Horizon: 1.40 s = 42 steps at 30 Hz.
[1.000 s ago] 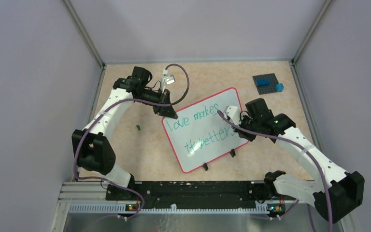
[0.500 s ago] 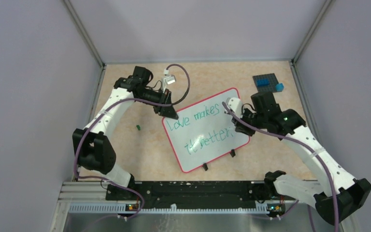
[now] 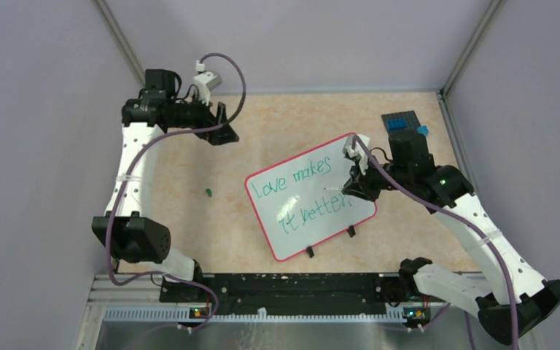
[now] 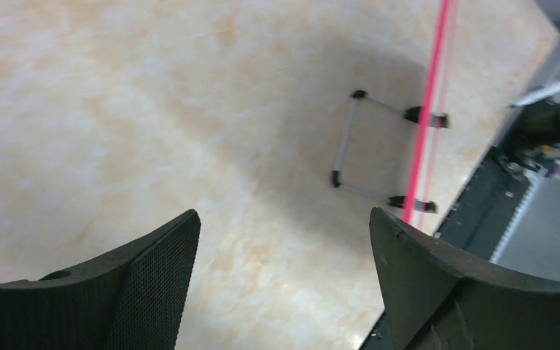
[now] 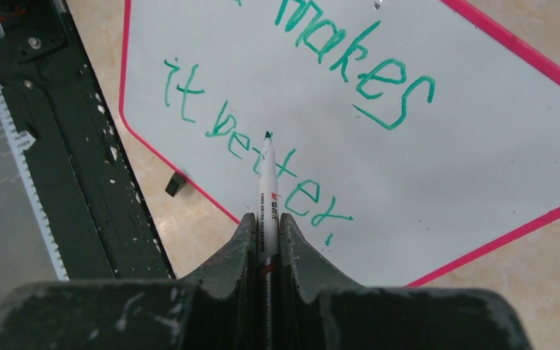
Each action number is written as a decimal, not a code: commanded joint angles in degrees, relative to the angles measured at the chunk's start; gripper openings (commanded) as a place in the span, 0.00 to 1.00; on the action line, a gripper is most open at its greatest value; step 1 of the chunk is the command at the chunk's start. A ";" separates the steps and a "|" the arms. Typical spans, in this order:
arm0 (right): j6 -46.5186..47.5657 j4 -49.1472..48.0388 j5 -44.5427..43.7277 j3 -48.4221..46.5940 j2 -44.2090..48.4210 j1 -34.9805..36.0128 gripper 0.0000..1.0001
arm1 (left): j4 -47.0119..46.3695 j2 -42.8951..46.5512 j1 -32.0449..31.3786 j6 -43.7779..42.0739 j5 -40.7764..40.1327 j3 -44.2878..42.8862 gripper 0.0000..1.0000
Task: Write a sentence on the whiteboard
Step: Pick up the pen cap from the center of the board.
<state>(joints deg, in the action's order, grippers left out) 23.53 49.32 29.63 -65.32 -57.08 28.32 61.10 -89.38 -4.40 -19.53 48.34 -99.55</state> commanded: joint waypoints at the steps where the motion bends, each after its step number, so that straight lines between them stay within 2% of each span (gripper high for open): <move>1: -5.49 -5.59 4.47 -1.59 1.71 -0.50 0.00 | 5.45 3.48 5.56 -6.18 -8.15 -2.69 0.89; 4: -7.71 -6.90 6.08 -1.24 1.82 -1.07 0.00 | 9.32 3.07 8.33 -13.49 -12.66 0.23 0.90; 7: -9.61 -8.37 8.57 -0.26 2.42 -2.88 0.00 | 10.53 2.49 9.05 -18.72 -20.55 4.99 0.89; 9: -10.32 -9.05 9.78 0.52 2.70 -4.16 0.00 | 10.84 2.61 9.06 -21.92 -22.96 8.92 0.88; 15: -11.71 -9.85 13.30 1.10 2.40 -7.05 0.00 | 2.85 2.37 8.70 -23.28 -30.05 20.60 0.81; 21: -12.02 -9.60 14.31 1.06 2.19 -8.77 0.00 | -1.10 -2.14 8.35 -22.60 -31.12 23.77 0.69; 26: -11.75 -9.55 14.78 1.08 1.72 -9.10 0.00 | -6.15 -5.44 7.32 -24.19 -31.41 25.30 0.64; 31: -11.50 -8.86 14.85 0.89 1.75 -9.28 0.00 | -6.46 -10.34 6.59 -24.50 -31.73 23.90 0.60; 42: -11.23 -8.65 14.71 0.79 1.32 -9.34 0.00 | -9.48 -14.71 4.73 -23.46 -33.61 27.69 0.44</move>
<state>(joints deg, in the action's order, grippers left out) 11.90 41.58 43.22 -64.18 -55.57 19.68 53.60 -102.76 0.95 -43.27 15.49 -73.32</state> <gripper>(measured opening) 0.086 0.463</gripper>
